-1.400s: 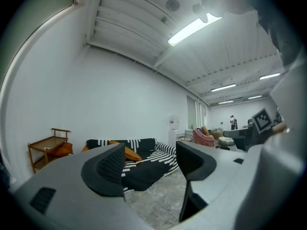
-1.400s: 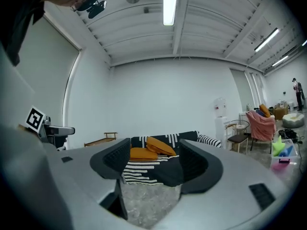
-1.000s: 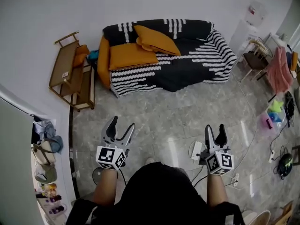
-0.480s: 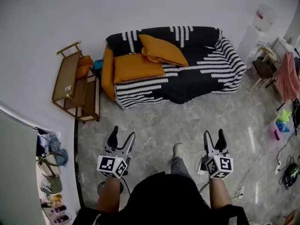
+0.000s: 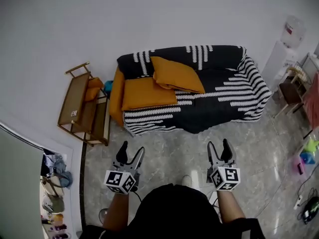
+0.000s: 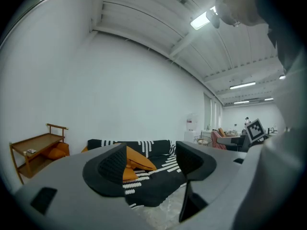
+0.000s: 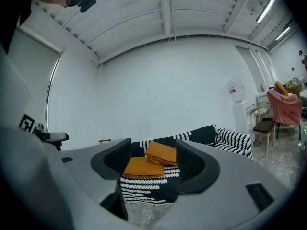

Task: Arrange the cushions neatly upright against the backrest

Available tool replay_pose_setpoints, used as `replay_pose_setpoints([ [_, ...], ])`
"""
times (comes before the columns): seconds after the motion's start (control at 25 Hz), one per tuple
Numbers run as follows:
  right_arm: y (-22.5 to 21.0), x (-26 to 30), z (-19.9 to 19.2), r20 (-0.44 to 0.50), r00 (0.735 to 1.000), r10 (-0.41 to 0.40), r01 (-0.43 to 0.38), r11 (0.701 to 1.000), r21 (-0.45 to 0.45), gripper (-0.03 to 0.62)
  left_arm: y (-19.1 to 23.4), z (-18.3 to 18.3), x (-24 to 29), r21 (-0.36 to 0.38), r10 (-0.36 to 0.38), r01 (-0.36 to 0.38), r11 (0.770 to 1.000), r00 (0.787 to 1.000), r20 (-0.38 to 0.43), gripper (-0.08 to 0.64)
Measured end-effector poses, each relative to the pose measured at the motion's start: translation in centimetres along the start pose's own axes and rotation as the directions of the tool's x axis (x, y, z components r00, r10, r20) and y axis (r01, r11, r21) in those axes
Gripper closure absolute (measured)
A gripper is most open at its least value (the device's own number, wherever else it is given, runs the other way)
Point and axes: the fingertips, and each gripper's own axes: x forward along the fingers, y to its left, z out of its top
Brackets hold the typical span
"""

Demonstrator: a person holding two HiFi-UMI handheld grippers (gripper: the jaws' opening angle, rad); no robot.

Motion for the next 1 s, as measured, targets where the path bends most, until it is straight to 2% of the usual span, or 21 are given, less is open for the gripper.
replay_pose_setpoints([
  [0.2,-3.7,2.7,1.3,-0.007,1.000,0.012,-0.012,0.999,-0.047,0.298,-3.5,0.3,5.9,-0.034,-0.028,0.029,0.999,1.000,0.012,0.227],
  [0.4,-6.7,4.3,1.9,0.005,1.000,-0.018,0.018,0.999,-0.028,0.302,-4.6,0.1,9.6,0.000,-0.062,0.062,0.998,0.998,-0.024,0.227],
  [0.56,-9.2,6.2,1.9,-0.012,0.998,-0.061,0.061,0.998,-0.007,0.308,-3.2,-0.4,12.5,-0.005,-0.060,0.060,0.998,0.998,-0.036,0.230],
  [0.76,-11.3,9.4,2.6,-0.006,0.994,-0.107,0.107,0.994,-0.028,0.311,-0.8,-1.3,18.0,-0.033,-0.088,0.087,0.996,0.995,-0.047,0.232],
  [0.88,-12.6,12.7,3.2,0.006,0.988,-0.153,0.153,0.988,-0.017,0.312,1.1,-1.2,22.6,-0.019,-0.118,0.117,0.993,0.991,-0.060,0.232],
  [1.0,-13.2,17.2,4.2,0.003,0.986,-0.167,0.167,0.986,-0.013,0.312,3.3,0.1,27.1,-0.017,-0.126,0.125,0.992,0.991,-0.040,0.232],
])
